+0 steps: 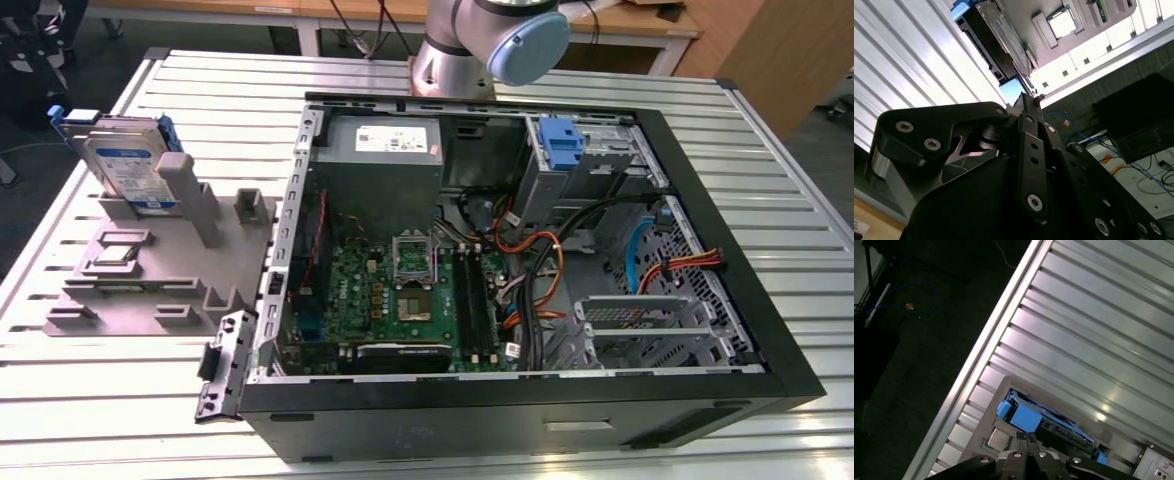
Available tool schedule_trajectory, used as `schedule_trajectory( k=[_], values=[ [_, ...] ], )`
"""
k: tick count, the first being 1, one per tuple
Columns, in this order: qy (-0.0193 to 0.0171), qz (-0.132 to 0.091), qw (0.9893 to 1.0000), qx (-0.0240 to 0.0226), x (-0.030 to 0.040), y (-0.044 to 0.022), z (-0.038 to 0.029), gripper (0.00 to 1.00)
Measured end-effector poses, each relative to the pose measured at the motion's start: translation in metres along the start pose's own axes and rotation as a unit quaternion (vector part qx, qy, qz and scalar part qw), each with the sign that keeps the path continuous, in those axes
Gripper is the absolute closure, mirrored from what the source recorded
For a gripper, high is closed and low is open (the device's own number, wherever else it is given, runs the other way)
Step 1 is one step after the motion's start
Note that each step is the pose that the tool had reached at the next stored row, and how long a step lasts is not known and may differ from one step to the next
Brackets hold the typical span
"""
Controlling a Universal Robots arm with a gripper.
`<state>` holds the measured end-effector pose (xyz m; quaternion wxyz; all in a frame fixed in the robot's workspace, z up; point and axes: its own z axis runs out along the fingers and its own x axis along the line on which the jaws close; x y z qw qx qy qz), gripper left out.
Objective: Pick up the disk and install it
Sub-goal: 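Pick up the disk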
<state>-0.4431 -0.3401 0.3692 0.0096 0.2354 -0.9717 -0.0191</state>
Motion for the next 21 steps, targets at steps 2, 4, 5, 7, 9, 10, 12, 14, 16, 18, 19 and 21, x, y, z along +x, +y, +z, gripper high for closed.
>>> schedule_trajectory(
  k=[2,4,5,7,9,10,12,14,16,18,19,21],
  values=[
    [0.0003,-0.007,1.0000,0.0001,0.0000,0.0000,0.0000,0.90],
    [0.0005,-0.013,0.9999,0.0001,0.0000,0.0000,0.0000,0.90],
    [0.0007,-0.016,0.9999,0.0002,0.0000,0.0000,0.0000,0.90],
    [0.0009,-0.021,0.9998,0.0002,0.0000,0.0000,0.0000,0.90],
    [0.0011,-0.027,0.9996,0.0003,0.0000,0.0000,0.0000,0.90],
    [0.0012,-0.029,0.9996,0.0003,0.0000,0.0000,0.0000,0.90],
    [0.0014,-0.034,0.9994,0.0003,0.0000,0.0000,0.0000,0.90],
    [0.0016,-0.039,0.9993,0.0004,0.0000,0.0000,0.0000,0.90],
    [0.0018,-0.043,0.9991,0.0004,0.0000,0.0000,0.0000,0.90],
    [0.0020,-0.048,0.9989,0.0005,0.0000,0.0000,0.0000,0.90],
    [0.0021,-0.050,0.9987,0.0005,0.0000,0.0000,0.0000,0.90],
    [0.0023,-0.055,0.9985,0.0005,0.0000,0.0000,0.0000,0.90]
  ],
)
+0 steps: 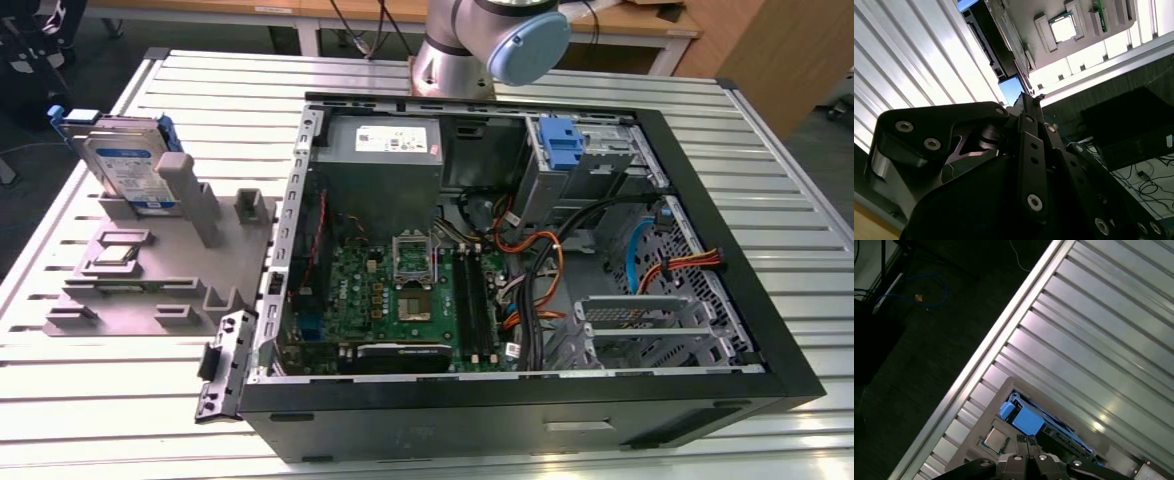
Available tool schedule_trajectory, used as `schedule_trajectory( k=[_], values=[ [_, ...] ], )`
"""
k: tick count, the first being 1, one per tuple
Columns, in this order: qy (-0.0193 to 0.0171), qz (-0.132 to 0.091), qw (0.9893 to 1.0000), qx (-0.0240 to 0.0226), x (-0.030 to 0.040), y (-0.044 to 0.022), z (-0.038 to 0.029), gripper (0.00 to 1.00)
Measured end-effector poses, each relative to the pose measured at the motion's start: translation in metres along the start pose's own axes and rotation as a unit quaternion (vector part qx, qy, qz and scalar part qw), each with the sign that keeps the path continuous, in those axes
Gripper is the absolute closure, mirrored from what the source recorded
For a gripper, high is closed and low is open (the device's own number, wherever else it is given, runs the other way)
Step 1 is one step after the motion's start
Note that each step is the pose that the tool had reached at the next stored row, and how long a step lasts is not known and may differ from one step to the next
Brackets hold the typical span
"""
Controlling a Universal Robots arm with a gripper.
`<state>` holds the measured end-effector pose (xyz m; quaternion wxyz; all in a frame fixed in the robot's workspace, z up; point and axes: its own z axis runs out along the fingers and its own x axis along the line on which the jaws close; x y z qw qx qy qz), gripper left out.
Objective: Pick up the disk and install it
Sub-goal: 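Pick up the disk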
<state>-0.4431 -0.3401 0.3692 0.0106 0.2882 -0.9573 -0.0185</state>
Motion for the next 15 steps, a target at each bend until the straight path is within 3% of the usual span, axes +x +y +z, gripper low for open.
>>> schedule_trajectory(
  k=[15],
  values=[
    [0.0015,-0.035,0.9994,0.0003,0.0000,0.0000,0.0000,0.90]
  ],
)
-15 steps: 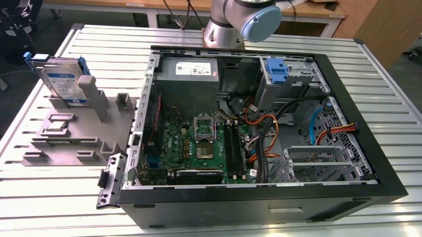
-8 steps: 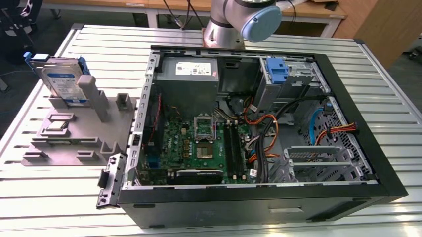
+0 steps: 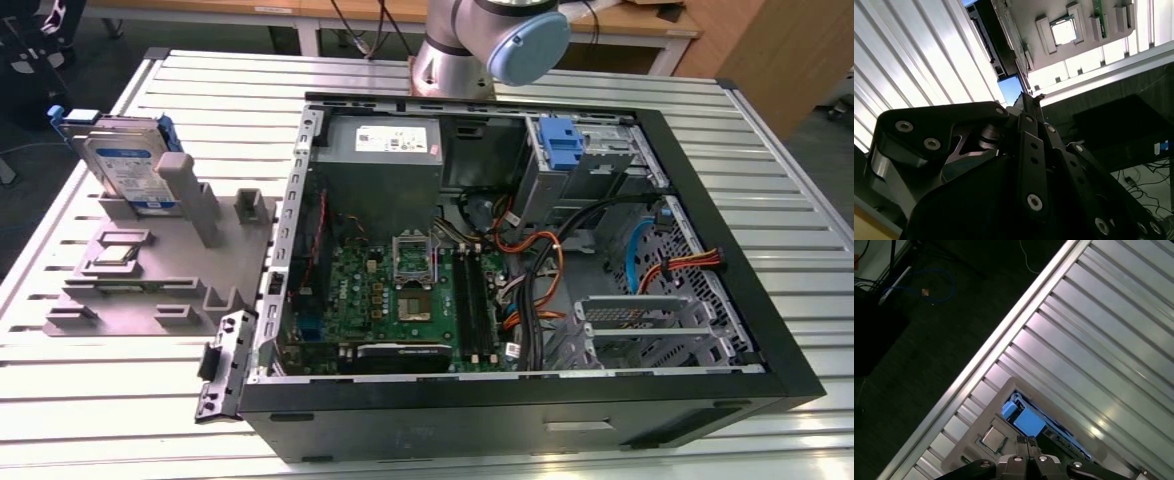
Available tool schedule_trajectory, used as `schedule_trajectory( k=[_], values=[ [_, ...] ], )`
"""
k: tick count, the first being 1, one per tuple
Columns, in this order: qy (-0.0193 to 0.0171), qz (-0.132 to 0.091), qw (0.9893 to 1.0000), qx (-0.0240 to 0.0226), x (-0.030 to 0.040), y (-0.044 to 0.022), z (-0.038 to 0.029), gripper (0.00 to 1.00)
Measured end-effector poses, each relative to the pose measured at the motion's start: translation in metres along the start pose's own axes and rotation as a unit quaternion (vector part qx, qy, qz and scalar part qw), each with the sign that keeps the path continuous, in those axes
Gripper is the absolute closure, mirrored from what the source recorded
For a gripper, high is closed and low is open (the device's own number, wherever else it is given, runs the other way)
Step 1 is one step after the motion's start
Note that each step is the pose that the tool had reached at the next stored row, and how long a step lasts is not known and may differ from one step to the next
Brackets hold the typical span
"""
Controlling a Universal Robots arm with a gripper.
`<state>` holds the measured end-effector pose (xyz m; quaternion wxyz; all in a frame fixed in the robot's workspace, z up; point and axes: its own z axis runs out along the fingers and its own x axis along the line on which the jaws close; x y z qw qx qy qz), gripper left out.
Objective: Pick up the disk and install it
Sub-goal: 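Pick up the disk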
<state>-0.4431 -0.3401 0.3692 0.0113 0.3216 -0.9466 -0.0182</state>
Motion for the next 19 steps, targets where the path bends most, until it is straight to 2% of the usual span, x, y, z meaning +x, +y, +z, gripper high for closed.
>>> schedule_trajectory(
  k=[19],
  values=[
    [0.0017,-0.040,0.9992,0.0004,0.0000,0.0000,0.0000,0.90]
  ],
)
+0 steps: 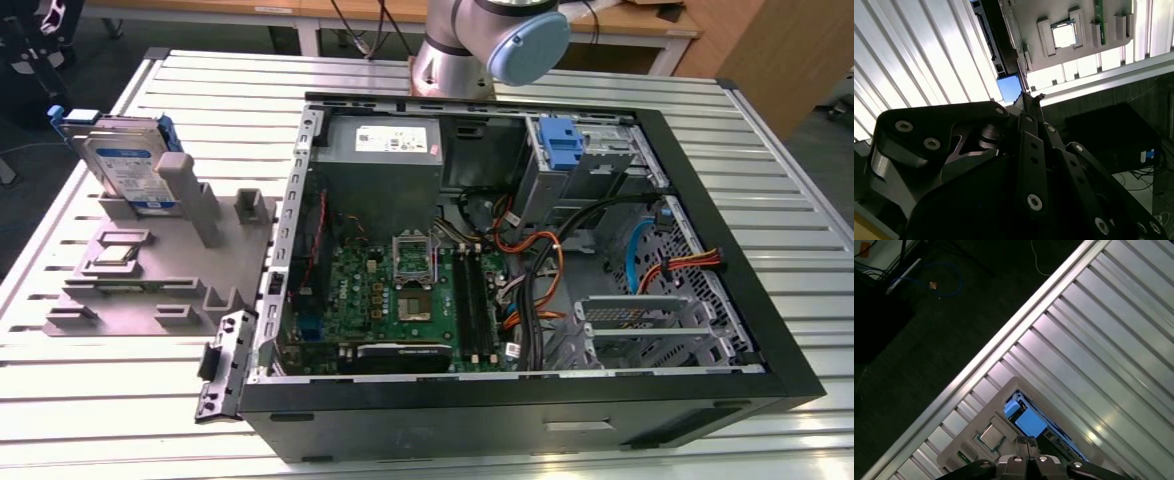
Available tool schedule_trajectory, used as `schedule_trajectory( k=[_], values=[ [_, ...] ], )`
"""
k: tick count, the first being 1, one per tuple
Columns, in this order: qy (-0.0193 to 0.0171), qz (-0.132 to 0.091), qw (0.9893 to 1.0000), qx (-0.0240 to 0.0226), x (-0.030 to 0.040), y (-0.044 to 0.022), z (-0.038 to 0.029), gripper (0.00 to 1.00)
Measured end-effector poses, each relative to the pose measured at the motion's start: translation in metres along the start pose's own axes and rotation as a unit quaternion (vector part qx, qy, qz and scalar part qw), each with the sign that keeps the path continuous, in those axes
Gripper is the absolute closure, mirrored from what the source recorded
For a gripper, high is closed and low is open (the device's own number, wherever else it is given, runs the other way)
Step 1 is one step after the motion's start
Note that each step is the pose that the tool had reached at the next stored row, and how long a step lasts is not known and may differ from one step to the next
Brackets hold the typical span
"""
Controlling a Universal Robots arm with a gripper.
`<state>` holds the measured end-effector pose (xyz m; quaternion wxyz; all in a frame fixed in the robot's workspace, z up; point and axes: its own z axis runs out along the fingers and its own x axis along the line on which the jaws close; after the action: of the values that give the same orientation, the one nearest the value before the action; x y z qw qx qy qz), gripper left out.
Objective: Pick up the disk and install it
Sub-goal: 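Pick up the disk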
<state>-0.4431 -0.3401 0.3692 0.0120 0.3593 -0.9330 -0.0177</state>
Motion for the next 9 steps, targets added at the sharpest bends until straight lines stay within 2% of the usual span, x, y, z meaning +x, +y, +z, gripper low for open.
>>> schedule_trajectory(
  k=[9],
  values=[
    [0.0007,-0.016,0.9999,0.0002,0.0000,0.0000,0.0000,0.90]
  ],
)
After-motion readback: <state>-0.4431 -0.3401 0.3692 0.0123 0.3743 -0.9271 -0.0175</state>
